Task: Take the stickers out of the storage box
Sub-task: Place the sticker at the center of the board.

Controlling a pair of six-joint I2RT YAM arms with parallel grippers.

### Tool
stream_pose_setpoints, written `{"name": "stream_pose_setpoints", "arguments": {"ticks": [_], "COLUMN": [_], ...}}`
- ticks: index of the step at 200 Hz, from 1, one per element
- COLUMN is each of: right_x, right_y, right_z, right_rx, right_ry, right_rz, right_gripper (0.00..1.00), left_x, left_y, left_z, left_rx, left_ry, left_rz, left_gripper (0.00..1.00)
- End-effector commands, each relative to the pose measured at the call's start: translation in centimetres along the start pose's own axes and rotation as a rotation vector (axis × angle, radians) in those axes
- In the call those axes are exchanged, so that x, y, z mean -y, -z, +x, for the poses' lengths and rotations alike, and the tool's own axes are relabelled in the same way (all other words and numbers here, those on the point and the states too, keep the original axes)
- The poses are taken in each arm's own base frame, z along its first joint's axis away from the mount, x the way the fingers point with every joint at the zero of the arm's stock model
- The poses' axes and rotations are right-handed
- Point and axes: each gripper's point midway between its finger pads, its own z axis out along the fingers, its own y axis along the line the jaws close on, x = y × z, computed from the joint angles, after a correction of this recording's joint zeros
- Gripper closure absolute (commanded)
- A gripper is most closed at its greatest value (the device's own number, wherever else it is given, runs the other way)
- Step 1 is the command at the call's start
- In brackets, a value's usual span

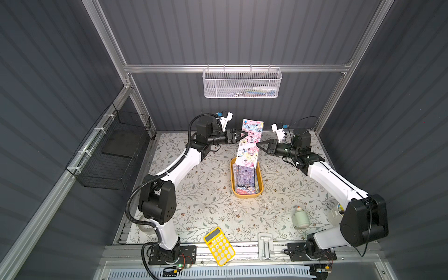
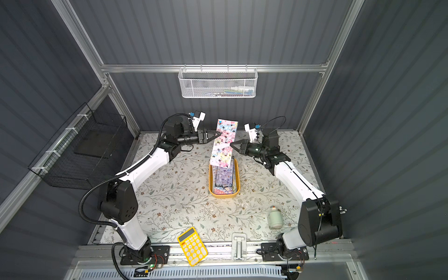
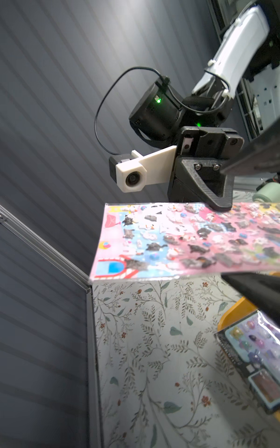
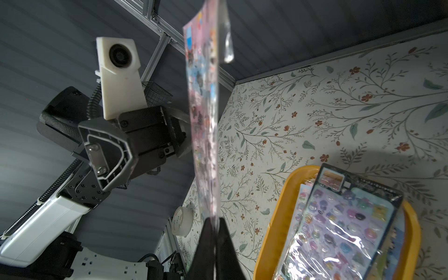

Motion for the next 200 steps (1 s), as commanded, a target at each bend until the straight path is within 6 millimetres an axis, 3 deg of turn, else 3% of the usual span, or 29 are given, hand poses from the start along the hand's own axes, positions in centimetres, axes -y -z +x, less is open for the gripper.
{"name": "stream_pose_setpoints", "arguments": {"ticks": [1, 35, 41, 62, 82, 95, 111, 127, 146, 151, 178, 200], "right_x": [-2.3, -2.9, -3.0, -2.8, -2.7, -2.5, -2.2, -1.8, -1.1, -1.0, -0.1, 0.8], "right_y": [0.7, 0.8, 0.8, 0.7, 0.7, 0.6, 0.5, 0.4, 0.4, 0.5, 0.8, 1.4], "right_z": [-1.9, -2.6, -2.7, -2.8, -2.9, -2.8, -2.6, -2.5, -2.3, -2.3, -2.1, -2.2], "right_rx": [0.046, 0.052, 0.053, 0.055, 0.055, 0.049, 0.044, 0.041, 0.040, 0.040, 0.045, 0.059], "right_ry": [0.044, 0.041, 0.039, 0.030, 0.026, 0.018, 0.011, 0.008, 0.011, 0.012, 0.022, 0.050], "right_rz": [-0.039, -0.049, -0.049, -0.045, -0.042, -0.037, -0.033, -0.019, 0.013, 0.019, 0.081, 0.166], "right_gripper": [1.00, 1.00, 1.00, 1.00, 1.00, 1.00, 1.00, 1.00, 0.80, 0.74, 0.45, 0.40], "left_x": [0.8, 0.6, -0.6, -0.7, -0.5, -0.3, -0.2, -0.4, -0.7, 0.2, -0.3, -0.9], "left_y": [1.3, 1.7, 1.7, 1.6, 1.4, 1.3, 1.2, 1.1, 0.9, 0.9, 0.7, 0.8], "left_z": [0.7, 1.9, 3.3, 4.2, 4.5, 4.4, 4.2, 3.9, 4.1, 2.9, 2.6, 2.5], "left_rx": [-0.008, -0.032, -0.057, -0.081, -0.095, -0.096, -0.093, -0.091, -0.098, -0.082, -0.074, -0.067], "left_ry": [-0.021, -0.012, 0.018, 0.032, 0.041, 0.042, 0.045, 0.054, 0.072, 0.046, 0.056, 0.061], "left_rz": [-0.017, -0.036, -0.050, -0.035, -0.006, 0.005, 0.005, -0.005, -0.008, 0.004, -0.008, -0.036], "left_gripper": [0.22, 0.16, 0.15, 0.19, 0.40, 0.66, 0.88, 1.00, 1.00, 1.00, 1.00, 1.00]}}
